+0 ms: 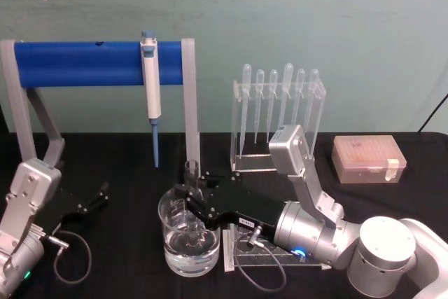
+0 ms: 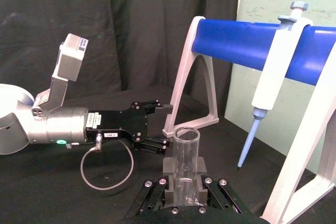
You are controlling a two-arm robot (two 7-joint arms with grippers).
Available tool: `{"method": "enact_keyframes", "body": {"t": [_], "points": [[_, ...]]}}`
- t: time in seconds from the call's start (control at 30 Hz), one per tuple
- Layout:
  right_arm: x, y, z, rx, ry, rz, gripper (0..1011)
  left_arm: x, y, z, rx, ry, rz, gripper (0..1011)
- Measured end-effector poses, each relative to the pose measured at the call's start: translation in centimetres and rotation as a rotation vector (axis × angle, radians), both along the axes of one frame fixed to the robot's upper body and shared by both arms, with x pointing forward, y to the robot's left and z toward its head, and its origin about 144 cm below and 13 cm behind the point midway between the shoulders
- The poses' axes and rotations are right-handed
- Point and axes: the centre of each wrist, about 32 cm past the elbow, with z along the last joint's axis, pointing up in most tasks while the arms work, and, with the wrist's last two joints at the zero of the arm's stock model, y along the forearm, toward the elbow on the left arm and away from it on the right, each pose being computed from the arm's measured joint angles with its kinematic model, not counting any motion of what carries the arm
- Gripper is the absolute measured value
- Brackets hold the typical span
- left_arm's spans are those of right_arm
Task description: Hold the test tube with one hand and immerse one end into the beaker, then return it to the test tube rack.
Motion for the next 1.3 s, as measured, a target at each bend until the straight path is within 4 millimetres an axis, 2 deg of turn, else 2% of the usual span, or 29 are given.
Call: {"method": "enact_keyframes", "body": {"t": [1.3], "points": [[0.0, 0.0, 0.0, 0.0, 0.0, 0.0, 225, 0.0, 0.0, 0.0, 0.0, 0.0, 0.0, 1000]]}}
